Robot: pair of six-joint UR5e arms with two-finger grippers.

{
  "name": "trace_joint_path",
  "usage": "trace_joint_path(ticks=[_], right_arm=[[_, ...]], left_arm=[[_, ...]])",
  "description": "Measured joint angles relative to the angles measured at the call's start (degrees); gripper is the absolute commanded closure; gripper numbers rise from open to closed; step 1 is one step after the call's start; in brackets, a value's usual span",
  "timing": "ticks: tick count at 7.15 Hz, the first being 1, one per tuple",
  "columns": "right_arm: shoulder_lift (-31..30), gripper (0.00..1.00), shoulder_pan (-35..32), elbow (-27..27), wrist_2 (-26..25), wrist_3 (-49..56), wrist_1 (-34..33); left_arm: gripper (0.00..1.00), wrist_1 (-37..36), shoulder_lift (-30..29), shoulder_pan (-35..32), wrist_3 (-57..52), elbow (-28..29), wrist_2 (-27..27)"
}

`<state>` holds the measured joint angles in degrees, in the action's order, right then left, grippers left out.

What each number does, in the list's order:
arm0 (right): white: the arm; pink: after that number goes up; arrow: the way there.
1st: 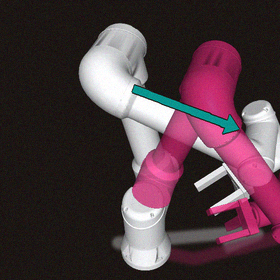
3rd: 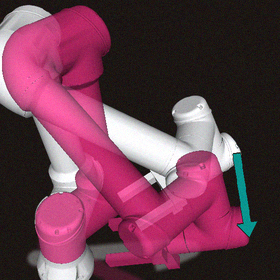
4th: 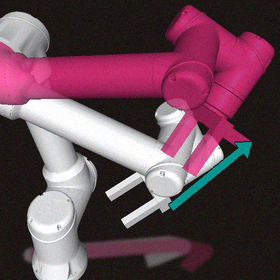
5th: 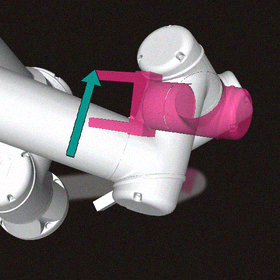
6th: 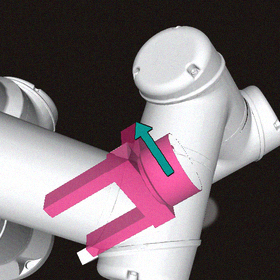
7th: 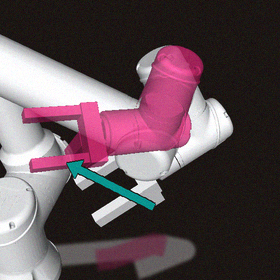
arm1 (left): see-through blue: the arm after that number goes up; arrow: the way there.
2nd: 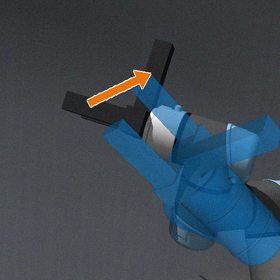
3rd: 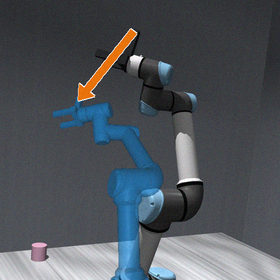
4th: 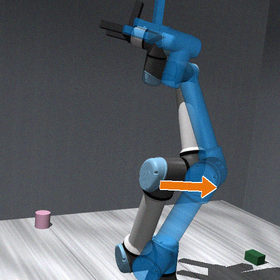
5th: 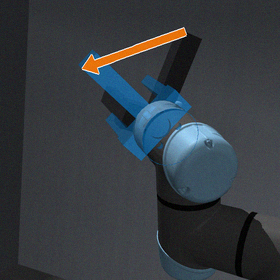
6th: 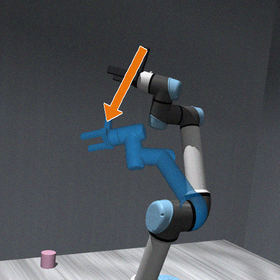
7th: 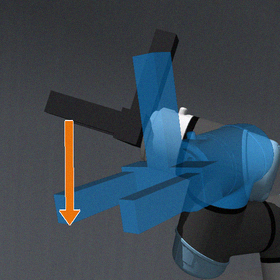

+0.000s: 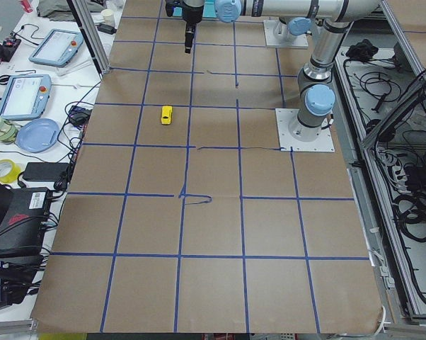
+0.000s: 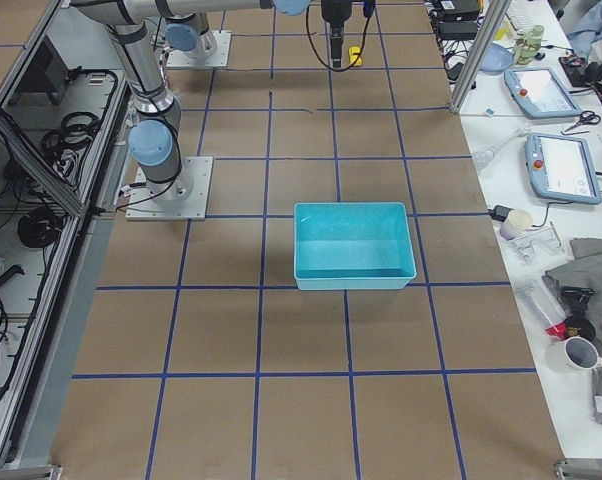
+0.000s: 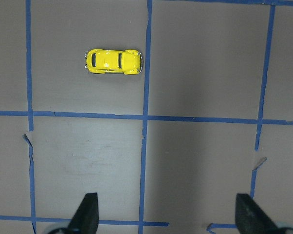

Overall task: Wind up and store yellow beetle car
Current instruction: 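Move the left gripper above the yellow beetle car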

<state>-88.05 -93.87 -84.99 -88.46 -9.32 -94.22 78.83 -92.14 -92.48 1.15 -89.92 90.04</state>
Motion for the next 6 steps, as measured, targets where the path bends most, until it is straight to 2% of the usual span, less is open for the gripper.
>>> trace_joint_path(ticks=[3, 6], right_arm=[[0.0, 0.0, 0.0, 0.0, 0.0, 0.0, 0.1], [0.0, 0.0, 0.0, 0.0, 0.0, 0.0, 0.0]], left_arm=[[0.0, -0.1, 0.1, 0.4, -0.1, -0.1, -0.4], [0.0, 4.7, 0.4, 1.3, -0.1, 0.6, -0.4]])
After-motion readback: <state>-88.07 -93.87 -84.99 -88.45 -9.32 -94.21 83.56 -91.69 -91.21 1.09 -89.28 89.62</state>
